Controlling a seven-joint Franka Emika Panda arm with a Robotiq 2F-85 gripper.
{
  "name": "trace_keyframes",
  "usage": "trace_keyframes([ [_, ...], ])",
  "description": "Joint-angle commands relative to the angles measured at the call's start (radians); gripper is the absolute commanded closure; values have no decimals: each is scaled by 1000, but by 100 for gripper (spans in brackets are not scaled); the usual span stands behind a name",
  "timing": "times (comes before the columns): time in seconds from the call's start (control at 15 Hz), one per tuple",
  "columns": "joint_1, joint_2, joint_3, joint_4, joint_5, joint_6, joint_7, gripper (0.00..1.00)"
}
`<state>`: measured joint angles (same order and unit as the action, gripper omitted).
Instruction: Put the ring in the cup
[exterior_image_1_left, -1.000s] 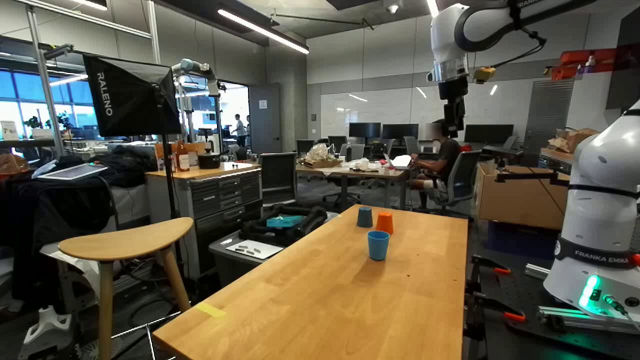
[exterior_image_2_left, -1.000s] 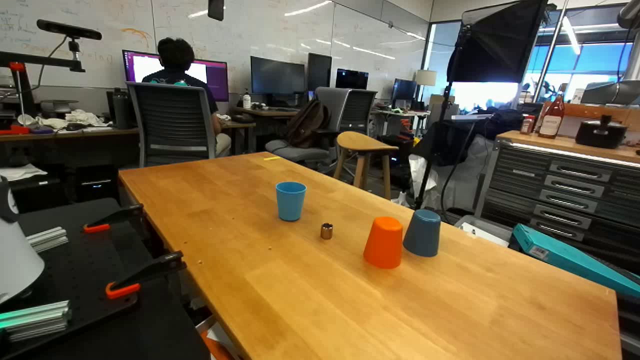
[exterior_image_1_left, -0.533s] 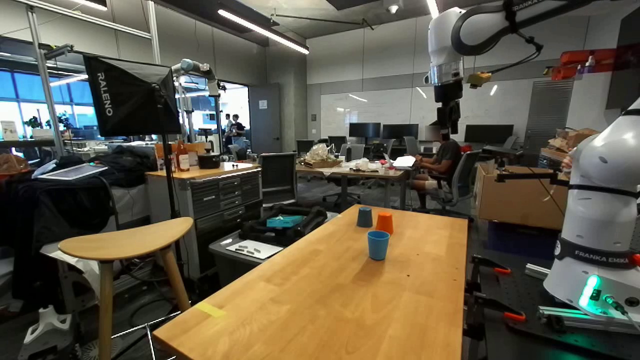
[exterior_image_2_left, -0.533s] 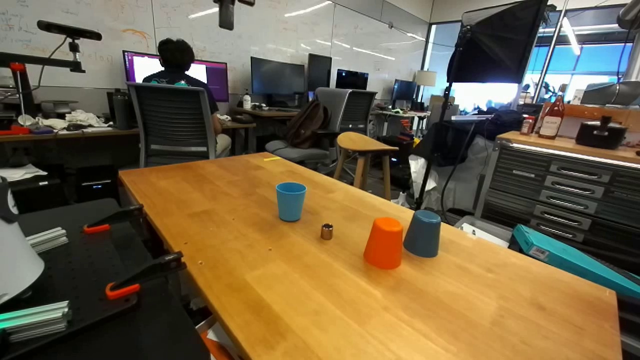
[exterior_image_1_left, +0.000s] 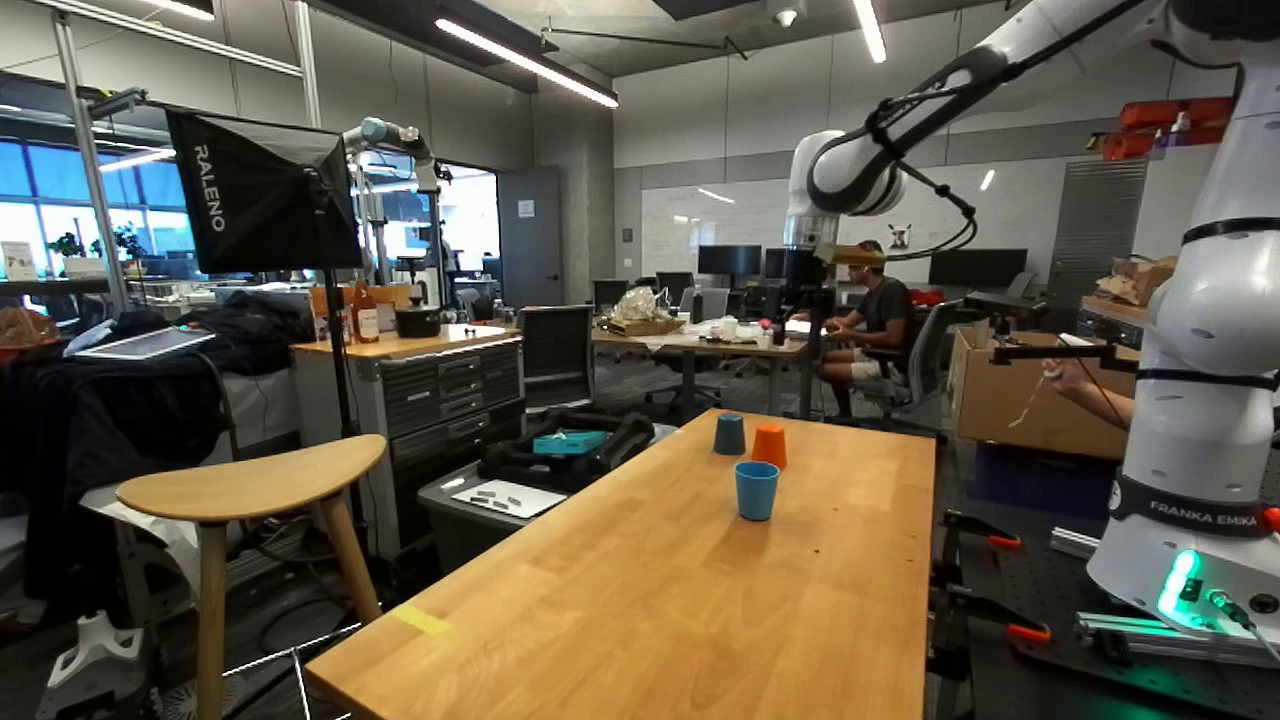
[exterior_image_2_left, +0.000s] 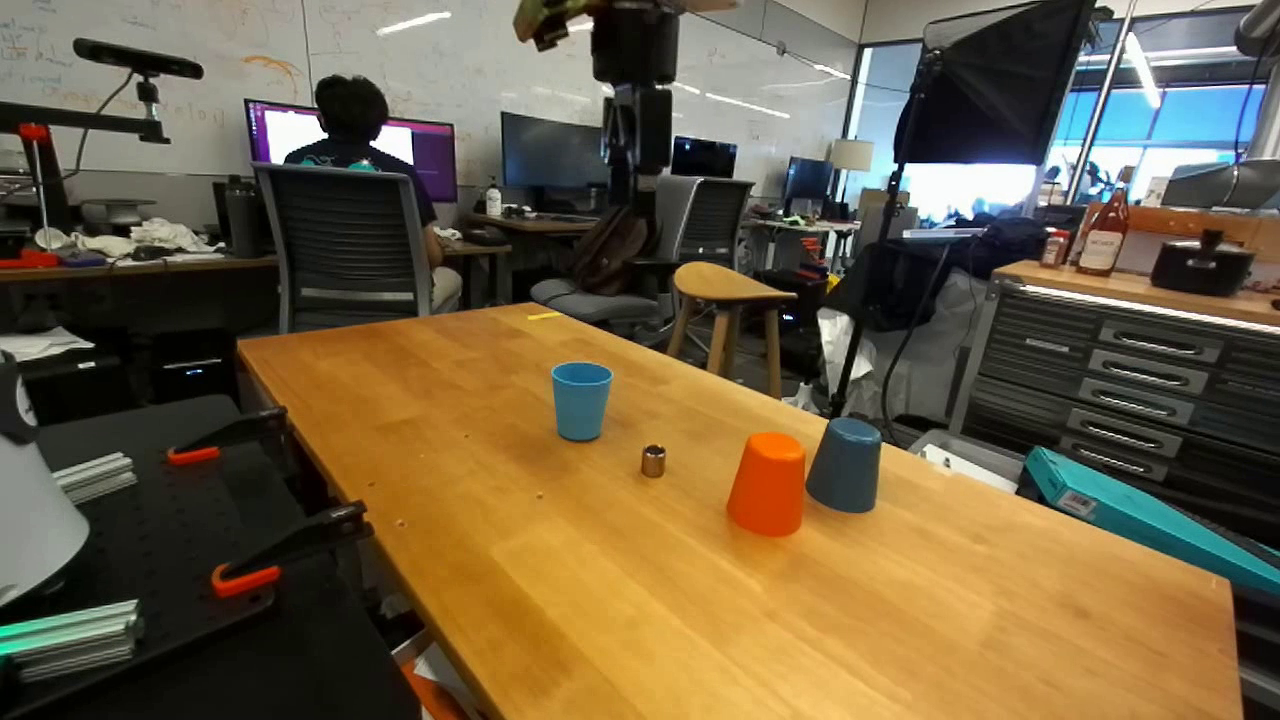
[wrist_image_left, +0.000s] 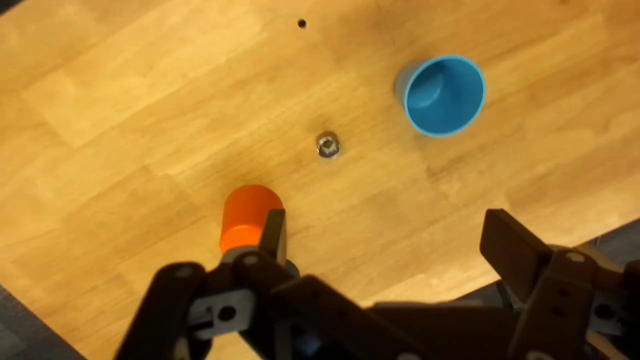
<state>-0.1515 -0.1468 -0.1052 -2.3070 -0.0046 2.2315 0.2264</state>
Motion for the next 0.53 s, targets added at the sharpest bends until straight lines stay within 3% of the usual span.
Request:
trace_keyframes([
  [0.0, 13, 260, -2, 194, 81, 94, 70, 0],
  [0.07, 16, 316, -1, 248, 74, 84, 85, 0],
  [0.13, 14, 189, -9, 114, 51, 88, 45, 0],
  [0.33, 23, 307, -11, 210, 54, 90, 69, 0],
  [0.47, 34, 429, -31, 278, -16, -1, 163, 0],
])
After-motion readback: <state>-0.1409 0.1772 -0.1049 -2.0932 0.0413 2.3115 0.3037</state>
